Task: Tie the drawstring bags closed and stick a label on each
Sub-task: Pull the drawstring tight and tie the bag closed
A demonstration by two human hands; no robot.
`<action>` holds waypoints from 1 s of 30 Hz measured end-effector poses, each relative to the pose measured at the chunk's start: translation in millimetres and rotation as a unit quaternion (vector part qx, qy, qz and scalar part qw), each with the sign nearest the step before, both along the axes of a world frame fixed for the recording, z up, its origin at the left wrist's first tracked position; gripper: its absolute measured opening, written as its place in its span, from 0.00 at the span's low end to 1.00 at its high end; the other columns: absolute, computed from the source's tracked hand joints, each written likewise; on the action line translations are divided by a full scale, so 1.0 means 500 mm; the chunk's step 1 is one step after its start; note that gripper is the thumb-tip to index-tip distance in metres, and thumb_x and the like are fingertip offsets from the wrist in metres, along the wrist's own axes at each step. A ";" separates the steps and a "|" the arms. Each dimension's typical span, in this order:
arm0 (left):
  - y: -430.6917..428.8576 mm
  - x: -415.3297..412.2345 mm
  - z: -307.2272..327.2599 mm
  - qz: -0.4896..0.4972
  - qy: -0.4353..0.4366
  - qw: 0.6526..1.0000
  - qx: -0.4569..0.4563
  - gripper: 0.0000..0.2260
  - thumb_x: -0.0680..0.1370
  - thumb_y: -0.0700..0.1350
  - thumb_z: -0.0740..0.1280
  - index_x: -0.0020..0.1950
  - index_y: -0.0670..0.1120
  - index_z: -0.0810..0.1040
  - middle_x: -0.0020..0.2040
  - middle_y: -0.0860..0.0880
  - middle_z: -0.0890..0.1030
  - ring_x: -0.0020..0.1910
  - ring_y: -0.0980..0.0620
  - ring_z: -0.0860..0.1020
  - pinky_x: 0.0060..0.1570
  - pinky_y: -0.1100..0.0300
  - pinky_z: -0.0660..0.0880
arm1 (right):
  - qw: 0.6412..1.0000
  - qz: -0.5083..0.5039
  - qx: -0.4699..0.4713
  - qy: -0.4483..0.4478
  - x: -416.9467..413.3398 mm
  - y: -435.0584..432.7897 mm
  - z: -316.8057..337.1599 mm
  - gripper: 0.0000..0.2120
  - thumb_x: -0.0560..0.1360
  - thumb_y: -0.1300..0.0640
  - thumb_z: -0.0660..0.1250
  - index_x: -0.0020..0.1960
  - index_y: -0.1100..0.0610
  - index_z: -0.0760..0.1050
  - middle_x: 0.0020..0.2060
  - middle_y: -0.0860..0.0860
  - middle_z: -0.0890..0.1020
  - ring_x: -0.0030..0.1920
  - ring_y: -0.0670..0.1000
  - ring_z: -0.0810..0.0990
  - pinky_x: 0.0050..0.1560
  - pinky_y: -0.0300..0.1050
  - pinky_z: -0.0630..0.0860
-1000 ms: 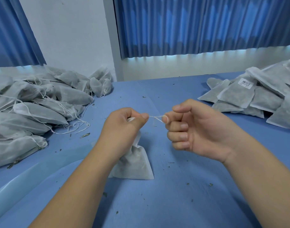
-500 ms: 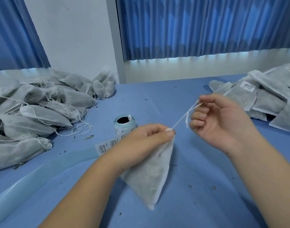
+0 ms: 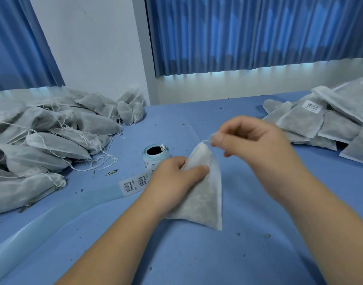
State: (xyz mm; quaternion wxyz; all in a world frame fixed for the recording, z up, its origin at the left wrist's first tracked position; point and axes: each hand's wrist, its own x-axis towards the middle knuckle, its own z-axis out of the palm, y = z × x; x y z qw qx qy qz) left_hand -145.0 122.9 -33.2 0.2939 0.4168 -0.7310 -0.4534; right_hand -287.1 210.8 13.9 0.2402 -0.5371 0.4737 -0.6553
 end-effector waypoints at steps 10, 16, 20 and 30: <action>-0.011 0.000 0.017 0.012 0.168 0.960 0.222 0.10 0.75 0.44 0.67 0.50 0.38 0.81 0.44 0.41 0.79 0.44 0.44 0.79 0.49 0.50 0.72 | 0.939 -0.087 0.052 0.328 0.003 -0.017 -0.044 0.06 0.71 0.57 0.73 0.37 0.49 0.80 0.37 0.42 0.81 0.43 0.39 0.77 0.43 0.31 0.69; -0.016 0.003 0.014 0.042 0.187 0.964 0.184 0.09 0.77 0.44 0.68 0.47 0.39 0.83 0.41 0.41 0.82 0.42 0.46 0.80 0.47 0.52 0.74 | 0.906 -0.081 0.045 0.413 -0.002 -0.017 -0.049 0.05 0.74 0.57 0.71 0.46 0.49 0.85 0.43 0.43 0.82 0.45 0.42 0.79 0.49 0.39 0.74; -0.020 0.008 0.019 -0.006 0.213 0.954 0.210 0.15 0.79 0.47 0.66 0.56 0.37 0.82 0.52 0.39 0.84 0.52 0.43 0.83 0.58 0.47 0.77 | 0.895 -0.075 0.049 0.437 -0.008 -0.015 -0.049 0.09 0.75 0.57 0.68 0.50 0.46 0.84 0.47 0.40 0.80 0.51 0.42 0.76 0.54 0.43 0.73; -0.013 0.040 0.039 -0.012 0.196 0.966 0.166 0.13 0.65 0.38 0.69 0.47 0.35 0.82 0.45 0.37 0.83 0.44 0.43 0.81 0.52 0.48 0.76 | 0.889 -0.045 0.054 0.452 0.004 -0.018 -0.056 0.14 0.75 0.57 0.67 0.55 0.42 0.82 0.56 0.39 0.74 0.56 0.40 0.71 0.58 0.32 0.66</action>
